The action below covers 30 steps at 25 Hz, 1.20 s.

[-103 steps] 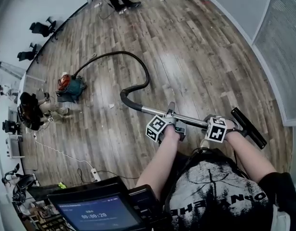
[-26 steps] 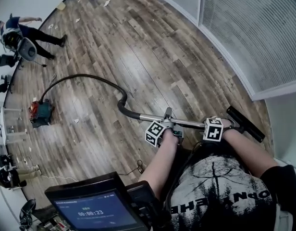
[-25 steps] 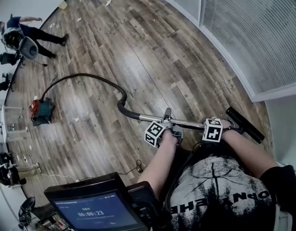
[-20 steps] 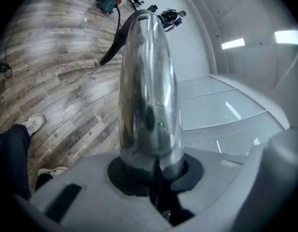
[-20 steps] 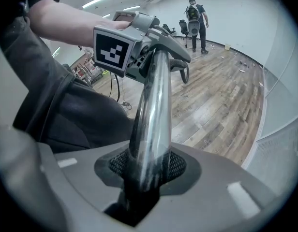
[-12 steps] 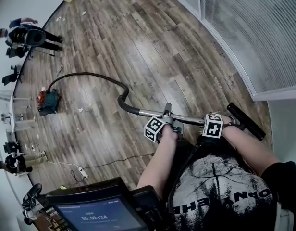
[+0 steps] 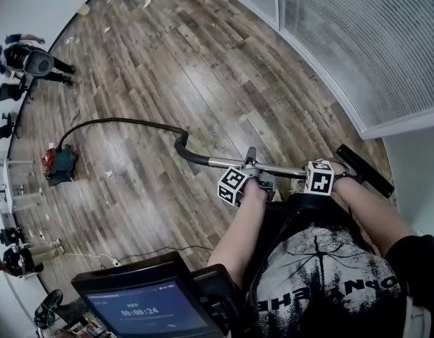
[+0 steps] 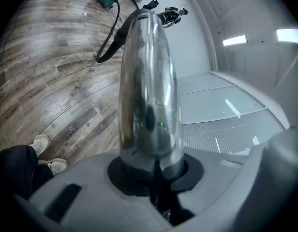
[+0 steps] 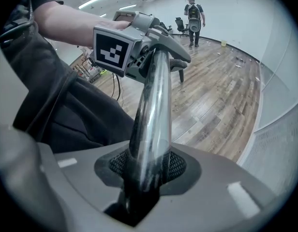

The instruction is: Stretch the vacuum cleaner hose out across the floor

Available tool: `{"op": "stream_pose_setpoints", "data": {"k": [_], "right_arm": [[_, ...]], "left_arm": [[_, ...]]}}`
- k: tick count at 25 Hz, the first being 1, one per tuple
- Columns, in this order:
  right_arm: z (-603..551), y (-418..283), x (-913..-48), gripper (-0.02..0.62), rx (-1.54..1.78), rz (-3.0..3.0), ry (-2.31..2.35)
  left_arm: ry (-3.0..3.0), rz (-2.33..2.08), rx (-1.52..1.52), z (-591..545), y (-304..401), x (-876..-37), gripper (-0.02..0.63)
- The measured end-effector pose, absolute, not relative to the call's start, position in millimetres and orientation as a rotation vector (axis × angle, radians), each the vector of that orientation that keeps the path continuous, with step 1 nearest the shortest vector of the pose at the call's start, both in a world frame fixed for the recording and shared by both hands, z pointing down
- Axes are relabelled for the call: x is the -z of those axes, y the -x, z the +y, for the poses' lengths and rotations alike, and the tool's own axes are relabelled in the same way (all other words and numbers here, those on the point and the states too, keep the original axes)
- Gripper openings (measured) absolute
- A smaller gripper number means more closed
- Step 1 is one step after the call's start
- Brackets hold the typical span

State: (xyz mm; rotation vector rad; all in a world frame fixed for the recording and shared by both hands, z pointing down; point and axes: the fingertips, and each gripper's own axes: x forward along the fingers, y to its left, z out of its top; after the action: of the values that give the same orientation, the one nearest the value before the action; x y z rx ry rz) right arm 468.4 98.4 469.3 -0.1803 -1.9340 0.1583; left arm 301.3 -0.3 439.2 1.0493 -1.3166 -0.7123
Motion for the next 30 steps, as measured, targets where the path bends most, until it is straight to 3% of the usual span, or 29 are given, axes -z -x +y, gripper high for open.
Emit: {"op": "stream_pose_setpoints", "data": {"k": [11,30], "right_arm": [[108.8,-488.2,-466.5,0.141,-0.151,-1.916,0.185],[78.1,-628.3,-480.3,0.141,-0.090,-1.909,0.314]], "left_arm": [[-1.034,-1.310,0.734,12.5,-320.0,-440.3,0.052],[-0.942,-1.400,0.808,3.6,-449.4,-456.2,0.054]]}}
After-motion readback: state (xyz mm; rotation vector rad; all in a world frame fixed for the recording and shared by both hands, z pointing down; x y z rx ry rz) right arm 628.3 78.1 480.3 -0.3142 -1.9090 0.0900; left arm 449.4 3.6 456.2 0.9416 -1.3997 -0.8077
